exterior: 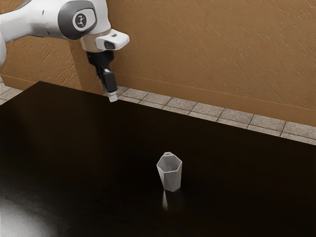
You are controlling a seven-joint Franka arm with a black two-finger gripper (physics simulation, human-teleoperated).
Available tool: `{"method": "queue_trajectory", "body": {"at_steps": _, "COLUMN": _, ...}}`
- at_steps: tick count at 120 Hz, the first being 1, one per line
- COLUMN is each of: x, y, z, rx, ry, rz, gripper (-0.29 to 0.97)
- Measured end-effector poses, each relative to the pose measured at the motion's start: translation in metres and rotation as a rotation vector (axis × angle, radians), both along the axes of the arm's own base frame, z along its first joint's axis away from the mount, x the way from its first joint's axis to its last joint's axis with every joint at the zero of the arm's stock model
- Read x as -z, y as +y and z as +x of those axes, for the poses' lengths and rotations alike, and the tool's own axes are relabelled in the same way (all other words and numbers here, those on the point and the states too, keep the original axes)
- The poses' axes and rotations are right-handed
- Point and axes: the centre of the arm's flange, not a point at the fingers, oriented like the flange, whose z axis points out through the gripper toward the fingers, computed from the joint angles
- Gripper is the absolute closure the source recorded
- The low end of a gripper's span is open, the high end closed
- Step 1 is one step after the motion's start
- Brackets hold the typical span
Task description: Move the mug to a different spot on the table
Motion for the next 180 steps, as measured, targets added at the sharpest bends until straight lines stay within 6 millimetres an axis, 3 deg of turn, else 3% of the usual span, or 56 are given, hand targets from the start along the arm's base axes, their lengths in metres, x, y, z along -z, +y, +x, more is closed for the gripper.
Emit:
{"method": "queue_trajectory", "body": {"at_steps": 43, "x": 0.0, "y": -0.001, "z": 0.0, "rx": 0.091, "ry": -0.003, "rz": -0.008, "gripper": 0.0}}
{"method": "queue_trajectory", "body": {"at_steps": 56, "x": 0.007, "y": -0.012, "z": 0.002, "rx": 0.055, "ry": 0.009, "rz": -0.011, "gripper": 0.0}}
{"method": "queue_trajectory", "body": {"at_steps": 68, "x": 0.028, "y": -0.027, "z": 0.011, "rx": -0.029, "ry": 0.049, "rz": -0.019, "gripper": 0.0}}
{"method": "queue_trajectory", "body": {"at_steps": 98, "x": 0.057, "y": -0.025, "z": 0.023, "rx": -0.26, "ry": 0.1, "rz": -0.028, "gripper": 0.0}}
{"method": "queue_trajectory", "body": {"at_steps": 112, "x": 0.071, "y": -0.053, "z": 0.03, "rx": -0.351, "ry": 0.084, "rz": -0.005, "gripper": 0.0}}
{"method": "queue_trajectory", "body": {"at_steps": 140, "x": 0.093, "y": -0.084, "z": 0.047, "rx": -0.652, "ry": 0.016, "rz": 0.001, "gripper": 0.0}}
{"method": "queue_trajectory", "body": {"at_steps": 180, "x": 0.179, "y": -0.098, "z": 0.069, "rx": -1.153, "ry": 0.075, "rz": -0.055, "gripper": 0.0}}
